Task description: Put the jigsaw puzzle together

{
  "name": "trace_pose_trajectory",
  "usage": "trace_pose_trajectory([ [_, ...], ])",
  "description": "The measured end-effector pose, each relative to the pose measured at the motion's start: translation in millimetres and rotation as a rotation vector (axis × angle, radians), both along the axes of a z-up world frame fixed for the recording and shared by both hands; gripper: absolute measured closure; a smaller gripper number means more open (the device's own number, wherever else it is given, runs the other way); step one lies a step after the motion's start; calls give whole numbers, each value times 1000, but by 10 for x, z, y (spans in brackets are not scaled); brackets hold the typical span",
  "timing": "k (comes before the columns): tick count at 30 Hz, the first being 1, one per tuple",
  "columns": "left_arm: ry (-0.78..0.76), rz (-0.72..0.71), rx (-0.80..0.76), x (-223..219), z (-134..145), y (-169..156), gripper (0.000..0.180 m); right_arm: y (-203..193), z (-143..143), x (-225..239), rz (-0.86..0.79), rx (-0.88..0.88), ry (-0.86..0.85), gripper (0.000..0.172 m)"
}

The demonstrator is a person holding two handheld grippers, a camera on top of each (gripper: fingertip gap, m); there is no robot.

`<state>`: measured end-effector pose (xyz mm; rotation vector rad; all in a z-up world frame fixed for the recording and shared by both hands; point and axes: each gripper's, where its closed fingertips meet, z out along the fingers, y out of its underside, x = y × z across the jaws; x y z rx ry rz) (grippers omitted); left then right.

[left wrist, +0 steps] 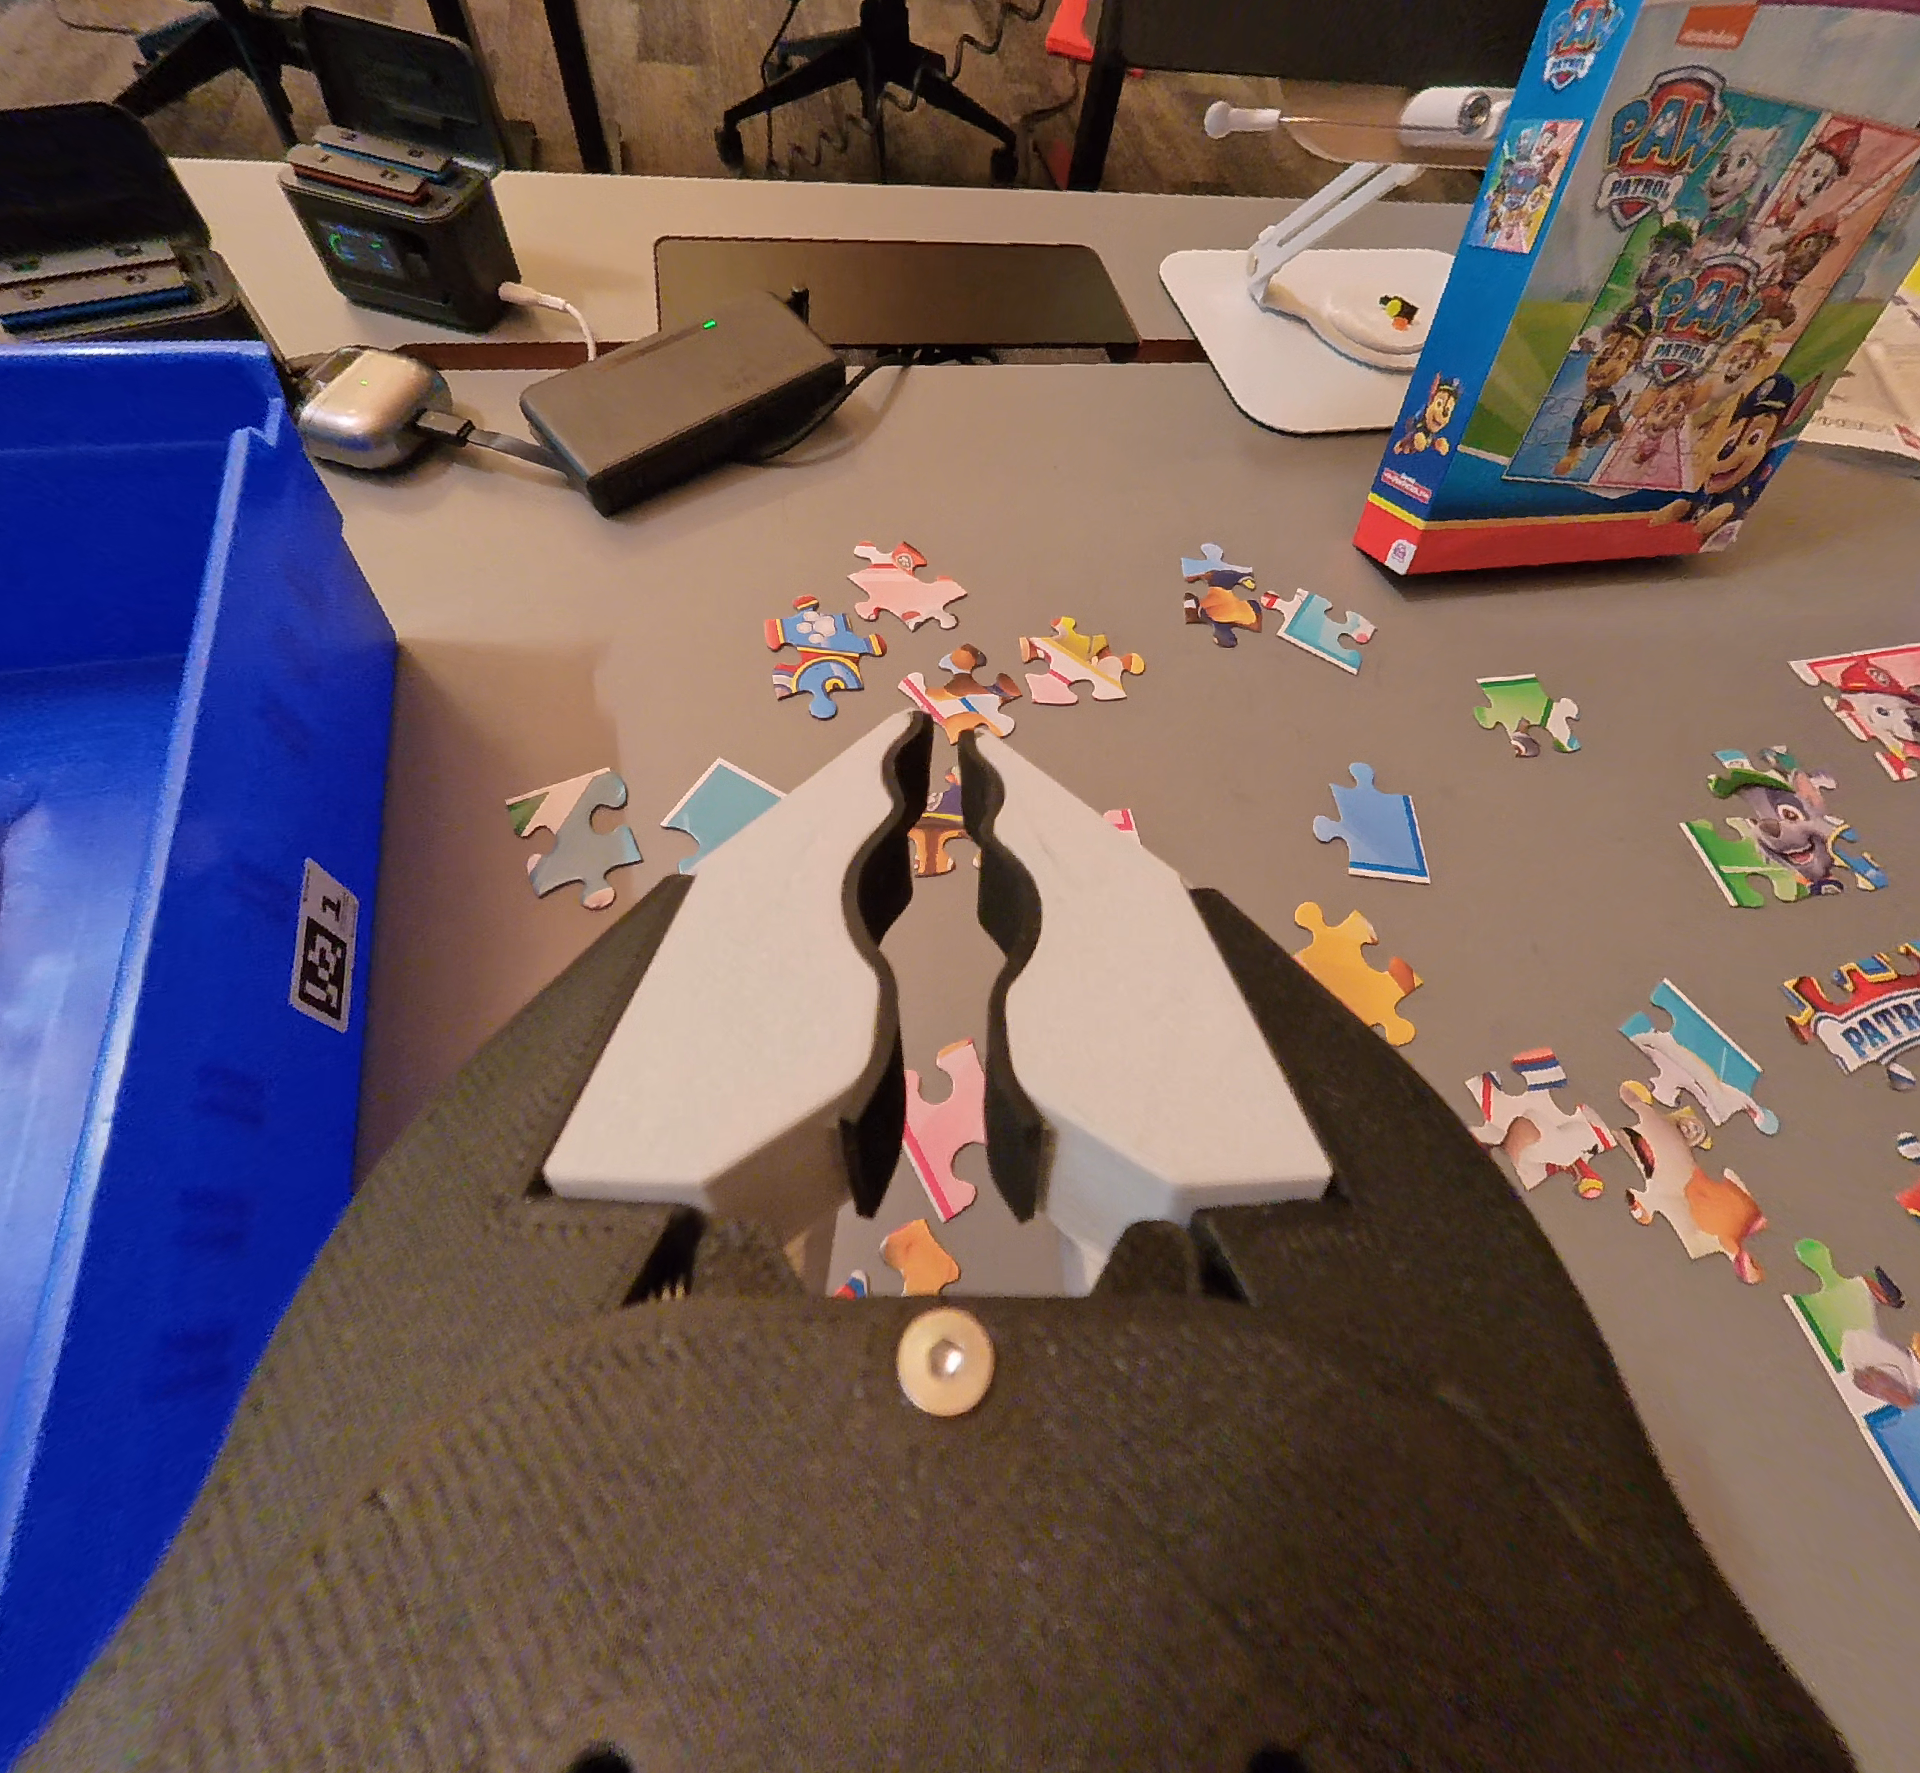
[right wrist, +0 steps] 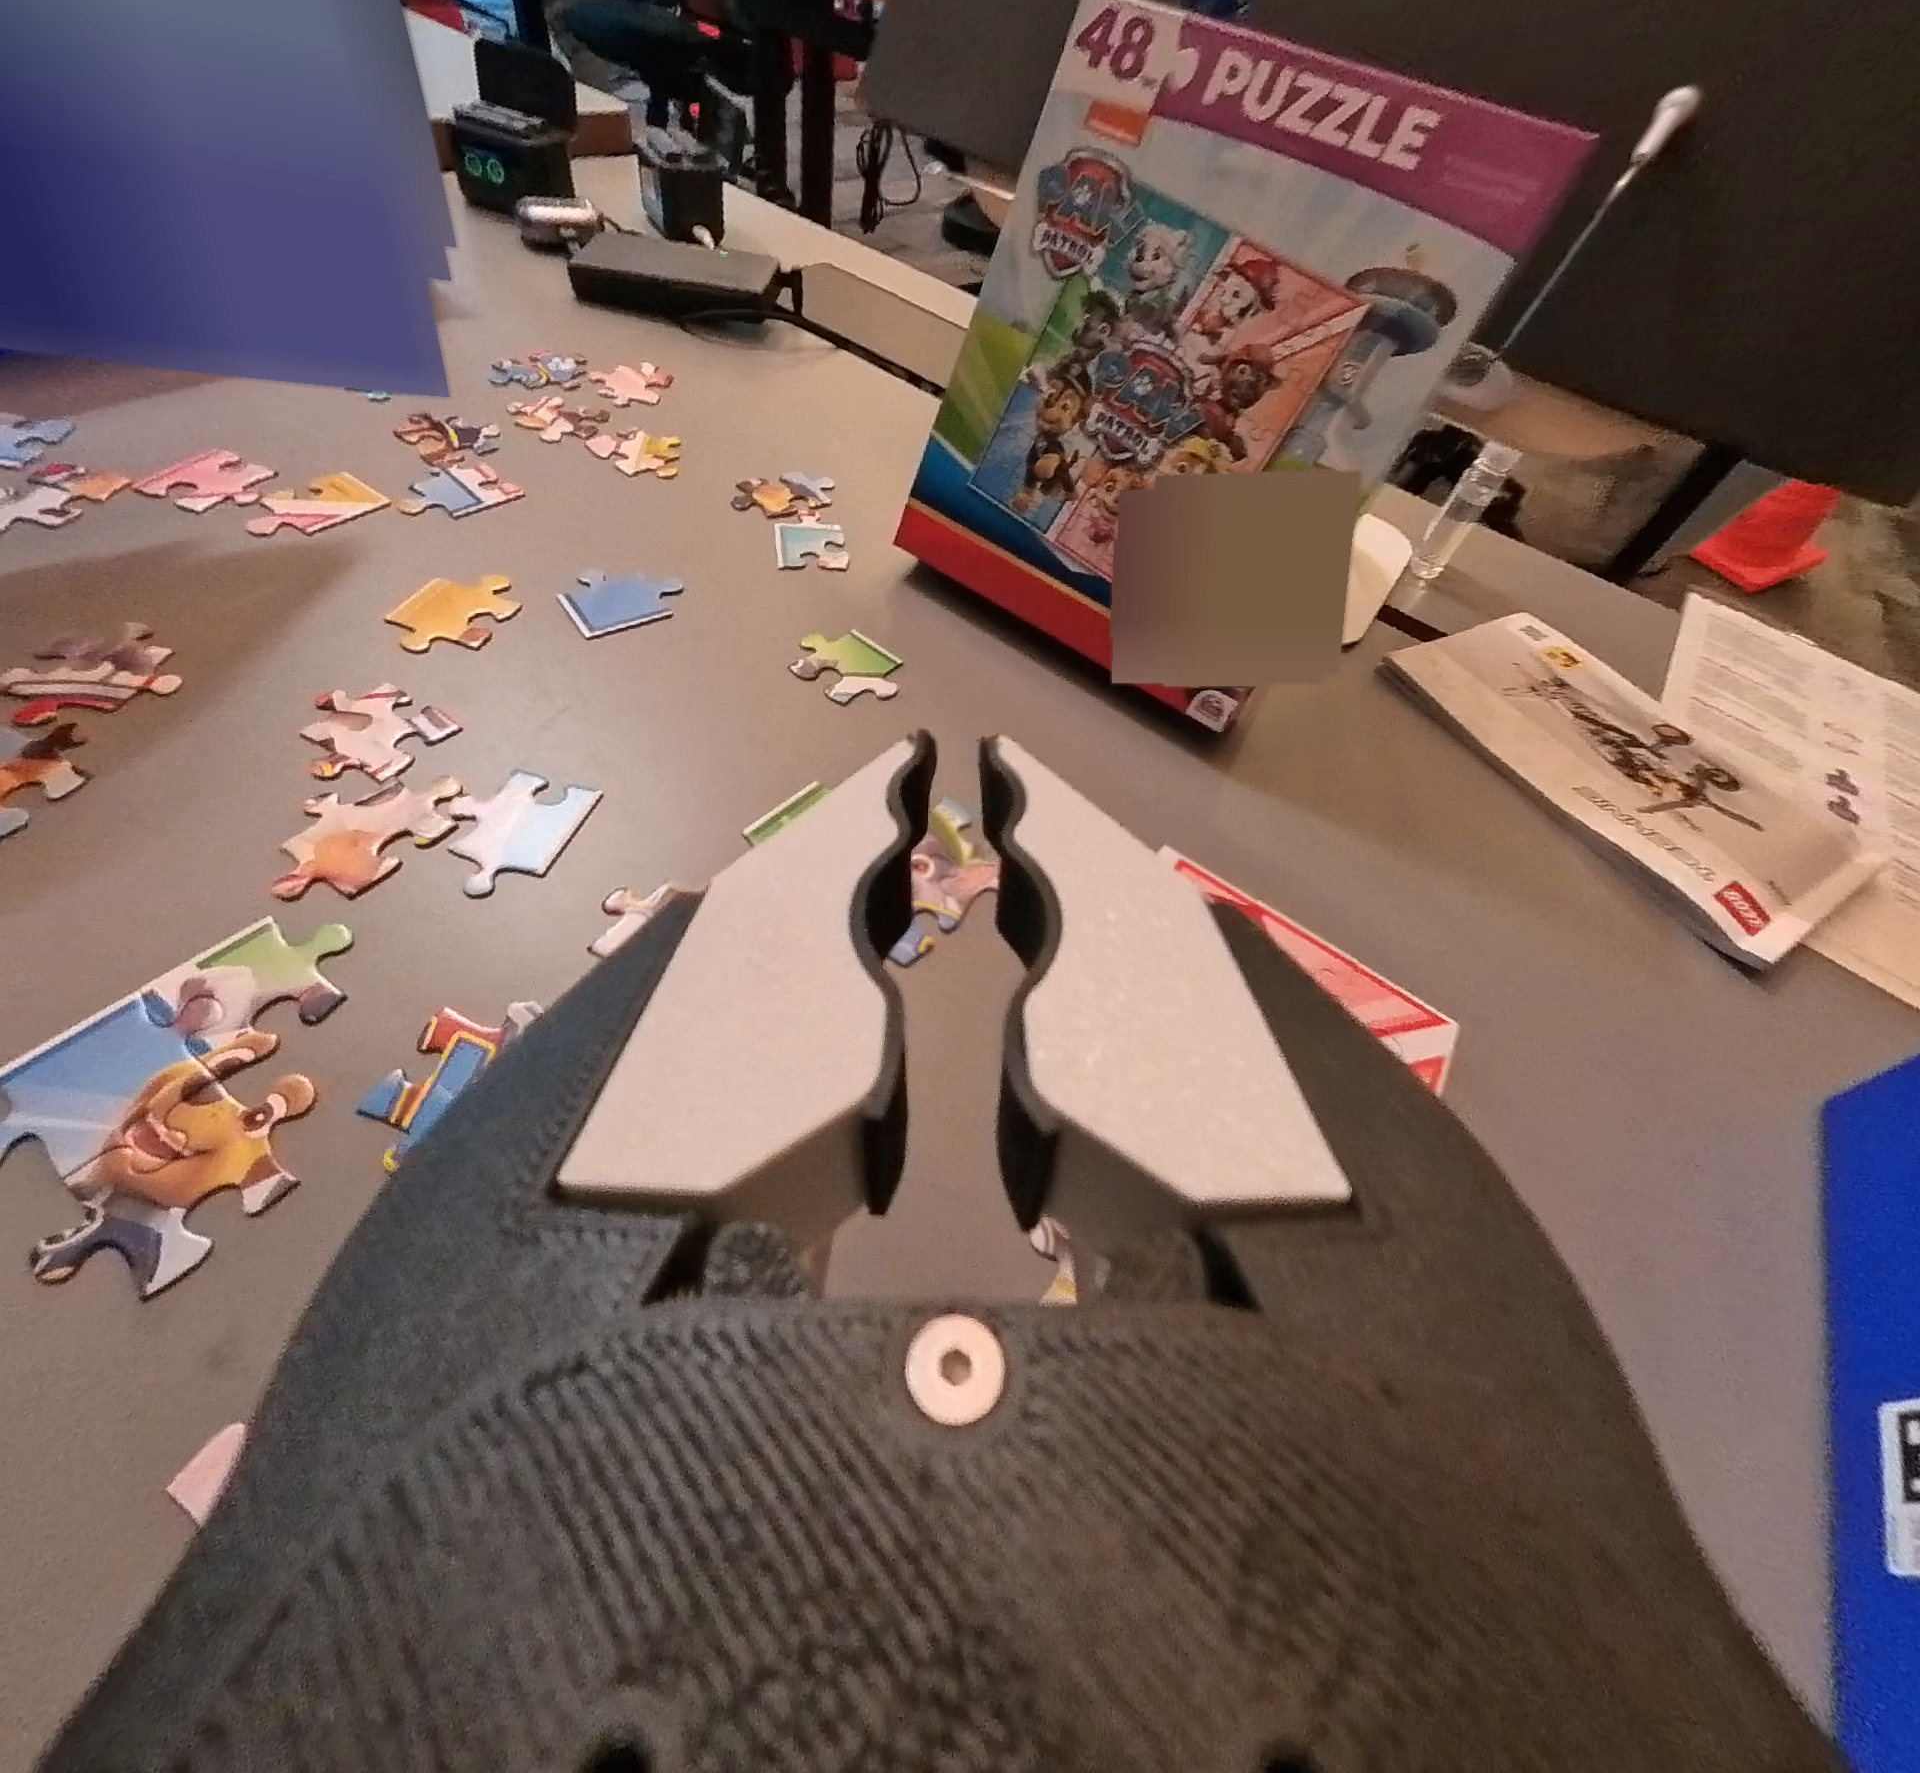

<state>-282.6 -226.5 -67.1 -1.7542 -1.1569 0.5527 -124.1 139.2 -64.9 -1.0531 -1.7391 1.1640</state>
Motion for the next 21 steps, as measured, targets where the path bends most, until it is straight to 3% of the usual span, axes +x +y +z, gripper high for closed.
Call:
trace_pose_trajectory([
  [21, -1, -26, -12, 17, -5, 105, 178, 127, 32, 54, -27, -24, 9, 165],
])
